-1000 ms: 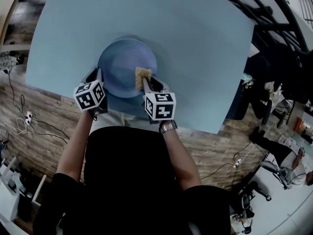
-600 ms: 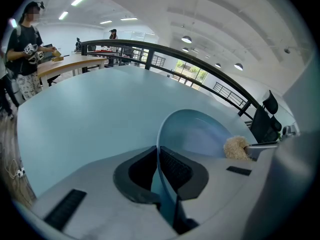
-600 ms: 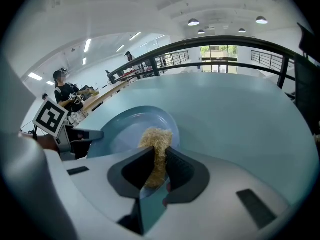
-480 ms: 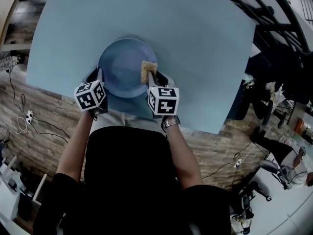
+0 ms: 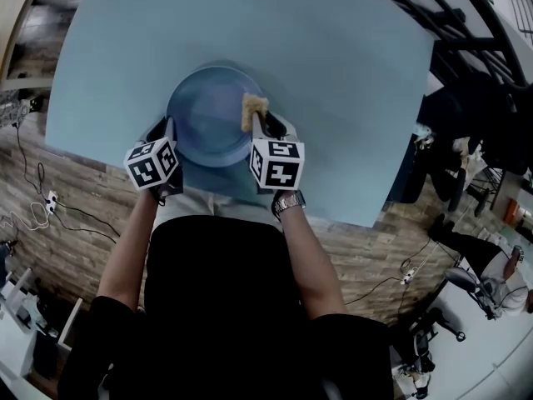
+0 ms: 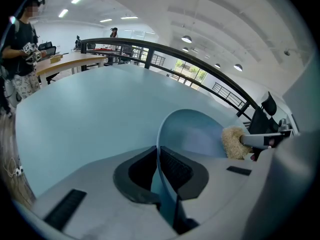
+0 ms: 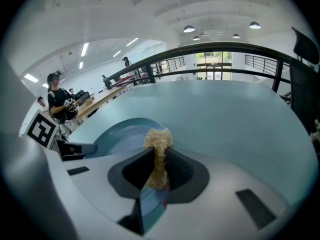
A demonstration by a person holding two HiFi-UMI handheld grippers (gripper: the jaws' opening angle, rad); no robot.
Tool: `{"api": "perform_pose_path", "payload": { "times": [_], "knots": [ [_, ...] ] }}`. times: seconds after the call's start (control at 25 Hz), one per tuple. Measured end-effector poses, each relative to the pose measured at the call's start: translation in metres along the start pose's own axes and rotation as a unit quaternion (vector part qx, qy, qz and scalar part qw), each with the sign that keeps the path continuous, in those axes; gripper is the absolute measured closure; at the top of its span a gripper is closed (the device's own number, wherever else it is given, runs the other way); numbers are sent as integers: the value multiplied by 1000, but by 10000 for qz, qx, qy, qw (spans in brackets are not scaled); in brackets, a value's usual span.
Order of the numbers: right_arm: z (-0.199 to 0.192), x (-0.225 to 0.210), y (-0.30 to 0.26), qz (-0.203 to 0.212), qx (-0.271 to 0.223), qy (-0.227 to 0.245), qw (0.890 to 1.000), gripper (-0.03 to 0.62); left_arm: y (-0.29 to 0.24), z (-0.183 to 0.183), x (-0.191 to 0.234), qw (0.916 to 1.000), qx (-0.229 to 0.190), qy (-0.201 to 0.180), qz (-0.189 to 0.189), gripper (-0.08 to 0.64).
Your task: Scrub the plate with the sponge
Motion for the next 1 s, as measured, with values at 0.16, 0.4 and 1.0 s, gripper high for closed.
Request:
{"api": "perform_pose_path", "payload": {
  "times": [0.16,0.4,1.0],
  "knots": [
    [8,8,2,67,-219,-66,9997,525,2,-2,5,10000,44,-51,-56,548],
    [9,10,16,115,-400,-304,9987,525,14,-3,7,9999,-49,-20,-113,548],
    [-4,29,73,177,-810,-267,9962,525,71,10,10,9951,-808,-450,-338,549]
  ]
}}
Point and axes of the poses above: the fingertips, and each gripper's own axes: y backward along the fingers, x to its left, z out of its top, the point moved 6 cm from there along y, backward along the fingers, and after that the axes turned 14 degrees about z, right-handed, at the moved point
